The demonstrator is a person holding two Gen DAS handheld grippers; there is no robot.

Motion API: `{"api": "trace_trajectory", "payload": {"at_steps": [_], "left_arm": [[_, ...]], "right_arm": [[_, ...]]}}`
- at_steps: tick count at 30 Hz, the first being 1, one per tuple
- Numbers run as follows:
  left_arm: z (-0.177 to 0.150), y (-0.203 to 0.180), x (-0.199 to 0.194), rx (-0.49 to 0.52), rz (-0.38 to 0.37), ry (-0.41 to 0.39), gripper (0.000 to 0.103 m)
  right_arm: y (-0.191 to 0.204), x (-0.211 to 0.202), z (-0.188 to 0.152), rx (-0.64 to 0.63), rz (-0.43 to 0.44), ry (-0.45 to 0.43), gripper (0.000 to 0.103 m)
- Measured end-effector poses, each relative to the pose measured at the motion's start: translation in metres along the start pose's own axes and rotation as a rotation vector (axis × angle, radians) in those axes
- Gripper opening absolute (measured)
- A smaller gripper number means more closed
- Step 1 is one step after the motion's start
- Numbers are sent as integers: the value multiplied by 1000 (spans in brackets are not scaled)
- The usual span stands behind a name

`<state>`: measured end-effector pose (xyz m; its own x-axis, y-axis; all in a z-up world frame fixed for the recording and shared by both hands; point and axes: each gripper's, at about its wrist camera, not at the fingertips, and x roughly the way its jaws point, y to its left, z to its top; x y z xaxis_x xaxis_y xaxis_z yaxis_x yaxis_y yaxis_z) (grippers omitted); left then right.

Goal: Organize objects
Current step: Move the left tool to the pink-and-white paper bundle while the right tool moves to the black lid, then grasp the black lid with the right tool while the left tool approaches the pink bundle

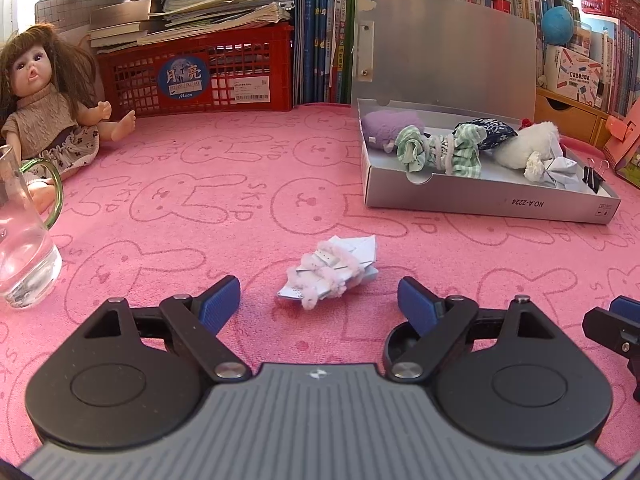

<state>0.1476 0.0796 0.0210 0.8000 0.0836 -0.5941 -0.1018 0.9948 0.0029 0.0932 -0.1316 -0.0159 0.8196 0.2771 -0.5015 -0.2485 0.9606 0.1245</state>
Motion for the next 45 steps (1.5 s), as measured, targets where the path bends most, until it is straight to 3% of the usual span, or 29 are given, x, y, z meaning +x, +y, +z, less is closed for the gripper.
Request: {"api": "trace_trajectory", "payload": {"at_steps": [5, 10, 13, 16, 21, 26, 28, 30, 33, 35, 38, 39, 41, 45], "left_arm": [[3, 4, -6, -21, 0, -27, 85], [10, 15, 4, -127, -49, 13, 65], [14, 12, 3, -133, -72, 16, 50], [16, 11, -3, -116, -53, 0, 43], [18, 24, -17, -124, -51, -31, 43], [18, 39, -26, -138, -51, -48, 45], [17, 43, -26, -146, -64, -49, 58], [15, 44, -26, -155, -76, -52, 67], [12, 43, -22, -158, -84, -48, 73], [10, 40, -19, -160, -86, -40, 73], [8, 35, -14, -155, -87, -31, 73], [8, 34, -14, -153, -85, -31, 73], [7, 32, -12, -150, -80, -34, 74], [8, 37, -12, -165, -71, -32, 76]], "right_arm": [[-1, -1, 0, 1, 16, -8, 63], [0, -3, -1, -3, 29, -16, 65], [3, -6, -2, -33, 57, -24, 66], [15, -6, -1, -92, 83, -8, 67], [54, 8, 4, -201, 178, 72, 68], [91, 35, 10, -267, 205, 120, 68], [96, 41, 13, -267, 204, 125, 67], [97, 43, 15, -250, 219, 128, 46], [92, 41, 16, -209, 221, 125, 33], [84, 40, 16, -178, 205, 118, 32], [75, 39, 17, -155, 199, 106, 38], [75, 39, 18, -157, 196, 102, 52], [78, 42, 20, -182, 209, 102, 61], [90, 53, 22, -219, 216, 111, 62]]}}
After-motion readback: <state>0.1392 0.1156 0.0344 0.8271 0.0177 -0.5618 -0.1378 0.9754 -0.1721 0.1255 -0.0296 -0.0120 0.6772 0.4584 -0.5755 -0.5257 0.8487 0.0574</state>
